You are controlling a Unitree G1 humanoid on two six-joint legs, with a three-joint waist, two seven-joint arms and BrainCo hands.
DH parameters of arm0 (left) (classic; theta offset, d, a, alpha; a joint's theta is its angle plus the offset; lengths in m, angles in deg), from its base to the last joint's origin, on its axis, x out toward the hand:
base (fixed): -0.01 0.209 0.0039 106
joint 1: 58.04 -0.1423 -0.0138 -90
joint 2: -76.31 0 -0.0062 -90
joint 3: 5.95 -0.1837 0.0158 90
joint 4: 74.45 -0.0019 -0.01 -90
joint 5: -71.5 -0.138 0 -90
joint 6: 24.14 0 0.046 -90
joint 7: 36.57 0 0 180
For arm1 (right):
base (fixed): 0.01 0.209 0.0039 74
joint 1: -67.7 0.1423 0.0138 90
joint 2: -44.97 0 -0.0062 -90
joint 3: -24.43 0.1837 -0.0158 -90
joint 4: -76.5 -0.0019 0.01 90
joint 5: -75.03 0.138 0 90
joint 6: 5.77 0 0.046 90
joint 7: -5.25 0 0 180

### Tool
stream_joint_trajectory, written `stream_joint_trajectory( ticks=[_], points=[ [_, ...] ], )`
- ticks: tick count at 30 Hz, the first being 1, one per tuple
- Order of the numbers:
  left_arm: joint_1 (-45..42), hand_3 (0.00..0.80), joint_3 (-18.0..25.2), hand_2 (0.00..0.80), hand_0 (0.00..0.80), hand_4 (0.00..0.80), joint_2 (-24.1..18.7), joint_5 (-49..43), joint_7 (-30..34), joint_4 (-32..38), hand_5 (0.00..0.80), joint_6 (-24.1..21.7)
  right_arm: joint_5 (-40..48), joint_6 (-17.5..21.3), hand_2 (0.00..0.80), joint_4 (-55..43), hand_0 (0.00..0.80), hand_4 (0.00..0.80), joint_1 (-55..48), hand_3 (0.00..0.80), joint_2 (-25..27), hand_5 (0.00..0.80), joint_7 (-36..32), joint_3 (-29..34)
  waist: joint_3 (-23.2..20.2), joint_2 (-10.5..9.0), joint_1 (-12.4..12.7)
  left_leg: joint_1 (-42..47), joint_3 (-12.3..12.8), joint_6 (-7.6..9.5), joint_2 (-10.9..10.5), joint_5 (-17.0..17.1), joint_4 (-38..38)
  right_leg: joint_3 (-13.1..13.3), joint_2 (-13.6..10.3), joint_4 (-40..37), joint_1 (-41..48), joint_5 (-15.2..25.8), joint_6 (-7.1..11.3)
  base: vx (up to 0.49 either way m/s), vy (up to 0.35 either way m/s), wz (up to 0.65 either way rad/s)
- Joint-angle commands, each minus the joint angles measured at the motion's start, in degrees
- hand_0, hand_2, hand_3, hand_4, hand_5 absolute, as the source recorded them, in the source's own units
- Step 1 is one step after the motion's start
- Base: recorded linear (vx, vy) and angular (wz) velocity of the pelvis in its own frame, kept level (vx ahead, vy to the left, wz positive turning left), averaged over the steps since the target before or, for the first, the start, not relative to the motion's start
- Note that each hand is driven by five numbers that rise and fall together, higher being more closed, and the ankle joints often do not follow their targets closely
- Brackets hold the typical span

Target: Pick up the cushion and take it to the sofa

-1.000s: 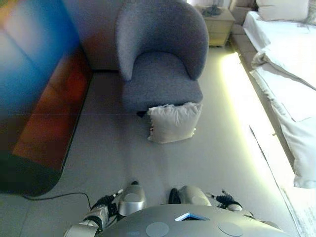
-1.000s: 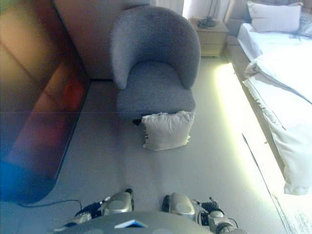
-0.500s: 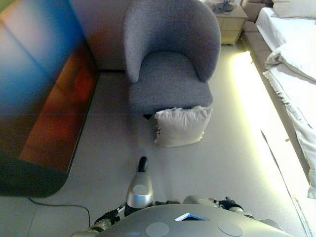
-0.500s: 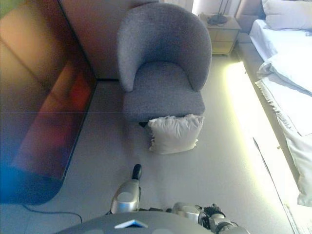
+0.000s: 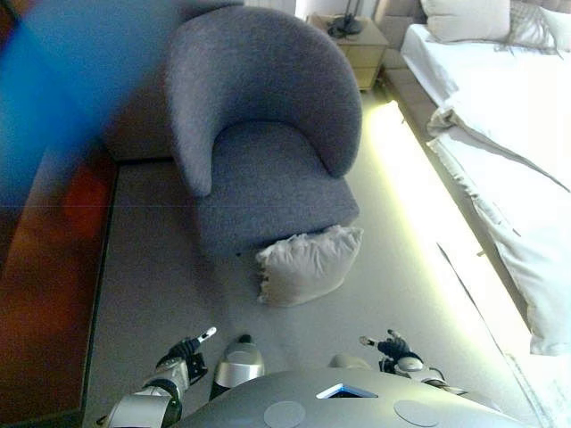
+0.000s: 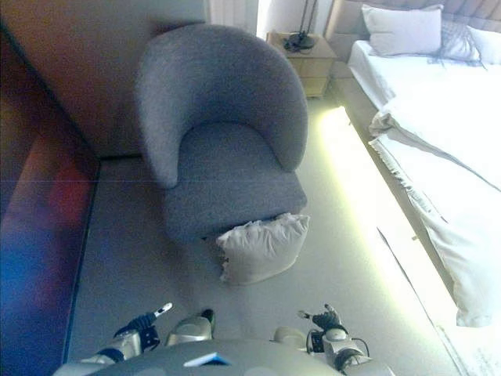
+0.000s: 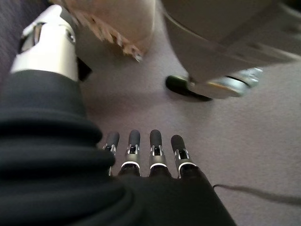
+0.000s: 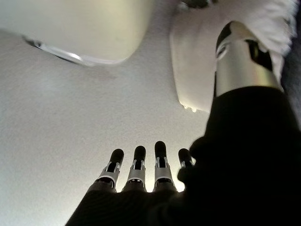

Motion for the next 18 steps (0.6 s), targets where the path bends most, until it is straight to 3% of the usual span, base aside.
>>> stream_joint_trajectory(
  ticks=[1, 2, 3, 4, 5, 6, 7, 9, 11, 14, 15, 17, 18],
  points=[
    [-0.5, 0.0, -0.6, 0.0, 0.0, 0.0, 1.3, -1.1, -1.7, -1.9, 0.0, 1.7, 5.0, 2.0, 0.0, -1.3, 0.0, 0.0, 0.1, 0.0, 1.7, 0.0, 0.6, 2.4, 1.7, 3.14, -0.2, -1.3, 0.1, 6.52, -4.6, -4.7, 2.7, -5.1, 0.2, 3.8, 0.4, 1.3, 0.23, 0.31, -0.048, 0.14],
    [-0.5, 0.0, -0.6, 0.0, 0.0, 0.0, 1.3, -1.1, -1.7, -1.9, 0.0, 1.7, 5.0, 2.0, 0.0, -1.3, 0.0, 0.0, 0.1, 0.0, 1.7, 0.0, 0.6, 2.4, 1.7, 3.14, -0.2, -1.3, 0.1, 6.52, -4.6, -4.7, 2.7, -5.1, 0.2, 3.8, 0.4, 1.3, 0.23, 0.342, -0.097, 0.13],
    [-1.0, 0.0, 0.7, 0.0, 0.0, 0.0, 1.6, -2.1, -2.4, -2.8, 0.0, 1.6, 4.6, 2.1, 0.0, -1.8, 0.0, 0.0, 0.2, 0.0, 2.3, 0.0, 0.1, 3.0, 2.5, 2.46, -1.2, 0.6, 1.0, 6.03, -5.5, -6.9, 3.5, -5.1, -3.5, -3.4, -1.4, 6.8, 1.35, 0.378, -0.106, 0.02],
    [-1.0, 0.0, 0.9, 0.0, 0.0, 0.0, 1.6, -2.2, -2.5, -2.9, 0.0, 1.4, 4.4, 2.1, 0.0, -1.8, 0.0, 0.0, 0.2, 0.0, 2.4, 0.0, 0.0, 3.0, 2.7, 2.46, -1.3, 1.0, 1.0, 5.99, -5.5, -7.3, 3.8, -5.2, -3.9, -4.4, -1.2, 7.8, 1.62, 0.709, -0.228, 0.12],
    [-1.3, 0.0, 2.0, 0.0, 0.0, 0.0, 1.5, -1.8, -2.3, -2.9, 0.0, 0.6, 2.9, 1.7, 0.0, -2.0, 0.0, 0.0, 0.0, 0.0, 2.6, 0.0, -0.8, 3.2, 2.8, 1.9, -1.6, 2.5, 1.2, 5.15, -5.6, -10.2, 5.1, -5.5, -7.7, -6.8, -2.9, 12.8, 3.42, 0.472, -0.219, 0.13],
    [-1.5, 0.0, 2.5, 0.0, 0.0, 0.0, 1.4, -1.0, -2.0, -2.7, 0.0, -0.1, 1.7, 1.9, 0.0, -2.1, 0.0, 0.0, -0.3, 0.0, 2.7, 0.0, -1.6, 3.0, 3.1, 1.44, -1.8, 2.9, 2.1, 5.16, -5.6, -10.9, 6.2, -6.3, -9.8, -8.0, -3.5, 15.6, 3.7, 0.44, -0.207, 0.09],
    [-1.6, 0.0, 2.5, 0.0, 0.0, 0.0, 1.4, -1.0, -2.0, -2.7, 0.0, -0.1, 1.6, 1.9, 0.0, -2.1, 0.0, 0.0, -0.3, 0.0, 2.7, 0.0, -1.6, 3.0, 3.4, 1.66, -1.7, 3.2, 2.1, 5.16, -5.4, -11.2, 6.4, -6.4, -9.6, -8.0, -3.1, 15.5, 3.73, 0.238, -0.168, 0.0],
    [-1.7, 0.0, 2.9, 0.0, 0.0, 0.0, 1.3, 1.0, -1.7, -2.0, 0.0, -1.3, -1.0, 2.5, 0.0, -2.0, 0.0, 0.0, -1.0, 0.0, 2.5, 0.0, -2.0, 2.9, 3.3, 1.5, -2.2, 4.1, 2.2, 4.96, -4.6, -13.2, 8.1, -5.5, -11.4, -7.1, -4.0, 16.2, 3.82, 0.327, -0.219, 0.09],
    [-1.8, 0.0, 3.0, 0.0, 0.0, 0.0, 1.5, 1.9, -2.6, -1.3, 0.0, -1.0, -1.9, 1.7, 0.0, -2.3, 0.0, 0.0, -1.4, 0.0, 2.5, 0.0, -2.2, 2.3, 3.1, 1.45, -1.9, 4.5, 1.7, 4.83, -3.2, -14.6, 9.6, -6.0, -11.3, -6.5, -2.8, 13.9, 4.01, 0.454, -0.353, 0.21],
    [-2.1, 0.0, 3.3, 0.0, 0.0, 0.0, 1.5, 1.6, -3.7, -1.4, 0.0, -0.8, -1.7, 0.8, 0.0, -2.3, 0.0, 0.0, -1.4, 0.0, 2.5, 0.0, -2.7, 2.2, 2.5, 0.85, -1.5, 4.8, 0.6, 4.3, -3.1, -14.8, 10.3, -6.7, -11.6, -7.2, -2.3, 13.8, 4.08, 0.287, -0.229, 0.22],
    [-2.7, 0.0, 4.0, 0.0, 0.0, 0.0, 1.5, 0.2, -4.3, -1.7, 0.0, -1.0, -2.1, 0.4, 0.0, -2.5, 0.0, 0.0, -1.4, 0.0, 2.9, 0.0, -3.5, 1.8, 2.2, 0.85, -1.2, 4.7, -0.3, 2.87, -2.2, -13.4, 13.5, -7.2, -10.9, -7.2, -2.1, 12.6, 3.28, 0.325, -0.256, 0.36],
    [-3.2, 0.0, 4.1, 0.0, 0.0, 0.0, 1.7, -2.4, -4.0, -1.9, 0.0, -1.6, -3.2, -0.1, 0.0, -2.4, 0.0, 0.0, -0.8, 0.0, 4.0, 0.0, -2.8, 1.3, 2.9, 0.97, -0.7, 0.4, 0.3, 0.77, -1.5, -9.6, 21.7, -8.0, -9.5, -8.0, -0.4, 10.7, 2.3, 0.349, -0.228, 0.49],
    [-3.2, 0.0, 3.0, 0.0, 0.0, 0.0, 2.3, -3.2, -4.0, -1.4, 0.0, -1.8, -1.2, -0.9, 0.0, -2.8, 0.0, 0.0, -0.4, 0.0, 5.0, 0.0, -1.1, 1.3, 3.4, 1.37, -0.4, -2.6, 0.8, -0.43, 0.1, -6.8, 23.2, -8.7, -8.5, -8.7, 1.3, 9.5, 1.65, 0.208, 0.027, 0.47]
  ],
)
